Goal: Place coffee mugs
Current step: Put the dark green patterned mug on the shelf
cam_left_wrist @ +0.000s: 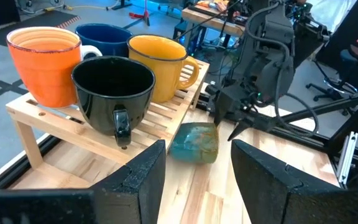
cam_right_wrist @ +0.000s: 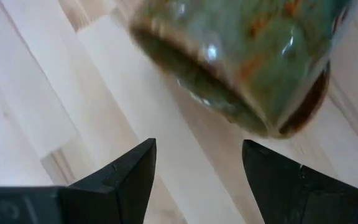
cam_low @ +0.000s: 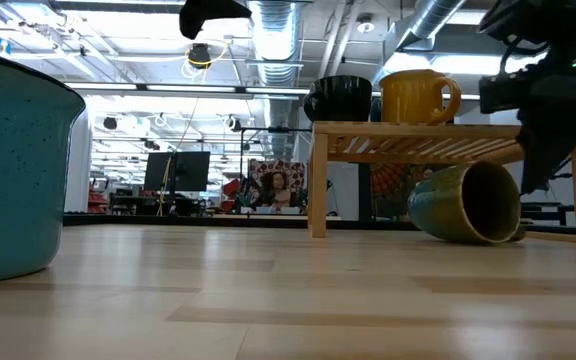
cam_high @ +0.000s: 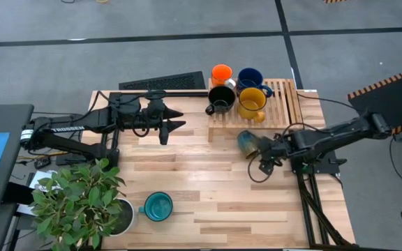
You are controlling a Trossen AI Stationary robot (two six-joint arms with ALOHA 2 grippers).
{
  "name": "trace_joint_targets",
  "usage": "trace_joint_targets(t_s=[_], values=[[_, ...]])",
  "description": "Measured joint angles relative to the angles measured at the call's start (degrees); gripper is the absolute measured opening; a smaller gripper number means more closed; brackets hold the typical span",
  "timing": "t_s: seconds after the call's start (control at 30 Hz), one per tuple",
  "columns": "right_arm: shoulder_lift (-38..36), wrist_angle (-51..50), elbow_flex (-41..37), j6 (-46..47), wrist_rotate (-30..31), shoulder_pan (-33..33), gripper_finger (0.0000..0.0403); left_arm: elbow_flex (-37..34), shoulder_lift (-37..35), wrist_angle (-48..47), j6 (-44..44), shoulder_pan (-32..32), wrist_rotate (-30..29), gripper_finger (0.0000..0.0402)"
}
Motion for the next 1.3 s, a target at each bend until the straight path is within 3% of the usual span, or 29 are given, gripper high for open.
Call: trace_joint_targets(t_s=[0.2,0.67,0.83,1.3], values=[[-3.0,-2.0,0.0,1.7,0.9,3.0,0.0265,0.0,0.0,-0.2,0.0,0.0,0.0,0.0167],[-1.1,-2.3,1.4,5.0,14.0,5.8,0.0265,0.0,0.0,-0.1,-1.6,0.0,-1.4,0.0167],[2.0,-1.0,1.4,4.0,19.4,5.7,0.0265,0.0,0.0,-0.1,-2.0,0.0,-1.4,0.0167],[15.9,3.3,1.4,8.2,24.8,4.1,0.0248,0.0,0.0,-0.2,-2.1,0.0,-1.3,0.0167]])
